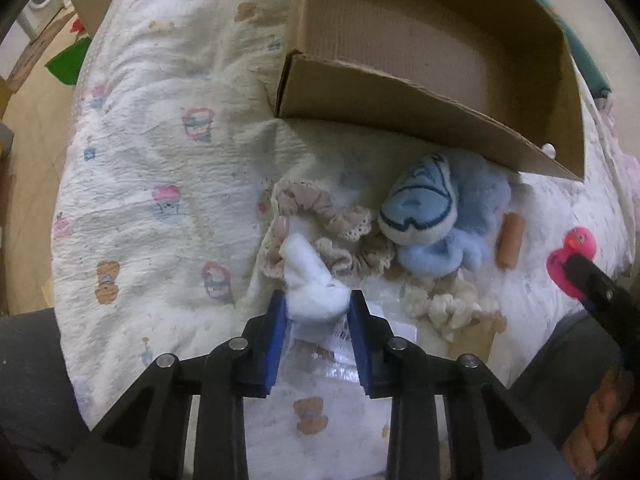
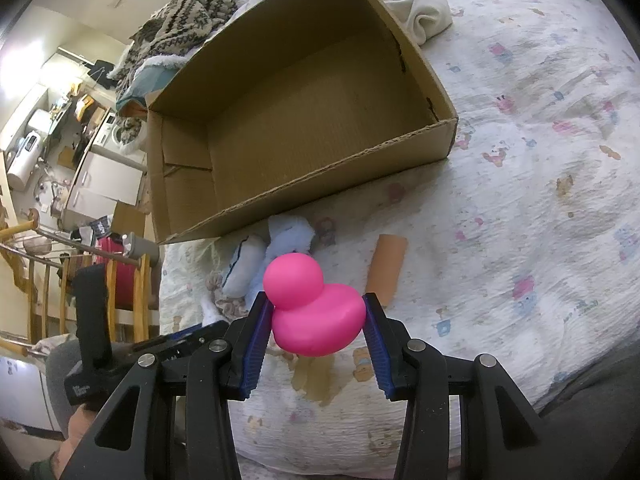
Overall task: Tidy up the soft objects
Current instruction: 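Grasp the pink rubber duck with the right tool while the left tool grasps the white sock, then carry the duck and sock into the box and open both tools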
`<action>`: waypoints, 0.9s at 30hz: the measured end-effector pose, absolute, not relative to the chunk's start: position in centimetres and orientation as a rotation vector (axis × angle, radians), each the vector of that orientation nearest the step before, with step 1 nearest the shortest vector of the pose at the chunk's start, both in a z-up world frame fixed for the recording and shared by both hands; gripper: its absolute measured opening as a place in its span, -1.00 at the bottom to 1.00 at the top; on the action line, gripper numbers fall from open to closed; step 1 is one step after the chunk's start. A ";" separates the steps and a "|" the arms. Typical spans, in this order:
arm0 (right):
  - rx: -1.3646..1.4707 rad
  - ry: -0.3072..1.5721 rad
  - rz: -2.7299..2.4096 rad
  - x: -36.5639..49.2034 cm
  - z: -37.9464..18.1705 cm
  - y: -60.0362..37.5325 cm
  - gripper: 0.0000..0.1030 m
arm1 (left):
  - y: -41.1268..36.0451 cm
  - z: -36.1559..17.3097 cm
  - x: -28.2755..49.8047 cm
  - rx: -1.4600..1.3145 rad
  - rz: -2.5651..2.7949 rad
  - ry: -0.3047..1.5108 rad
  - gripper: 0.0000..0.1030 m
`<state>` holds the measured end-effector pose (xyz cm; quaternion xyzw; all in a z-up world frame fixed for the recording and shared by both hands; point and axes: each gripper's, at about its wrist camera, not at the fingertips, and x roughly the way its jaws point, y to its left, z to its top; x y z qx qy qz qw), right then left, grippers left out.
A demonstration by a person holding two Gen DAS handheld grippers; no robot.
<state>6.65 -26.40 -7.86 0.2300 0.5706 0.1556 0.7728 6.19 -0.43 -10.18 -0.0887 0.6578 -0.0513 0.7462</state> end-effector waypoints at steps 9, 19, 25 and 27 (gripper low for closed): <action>0.515 1.216 0.349 6.5 -7.3 -27.0 -0.08 | 1.9 -6.2 2.4 -0.177 -0.062 1.364 -0.48; 0.487 1.154 0.366 6.1 -5.0 -27.5 -0.08 | 3.1 -1.4 3.0 -0.169 -0.009 1.212 -0.48; 0.466 1.093 0.350 7.2 -2.8 -27.8 -0.08 | 2.5 0.2 6.0 -0.148 0.008 1.159 -0.48; 0.450 1.070 0.345 7.9 -2.0 -27.8 -0.08 | 2.1 0.8 7.4 -0.139 0.003 1.142 -0.48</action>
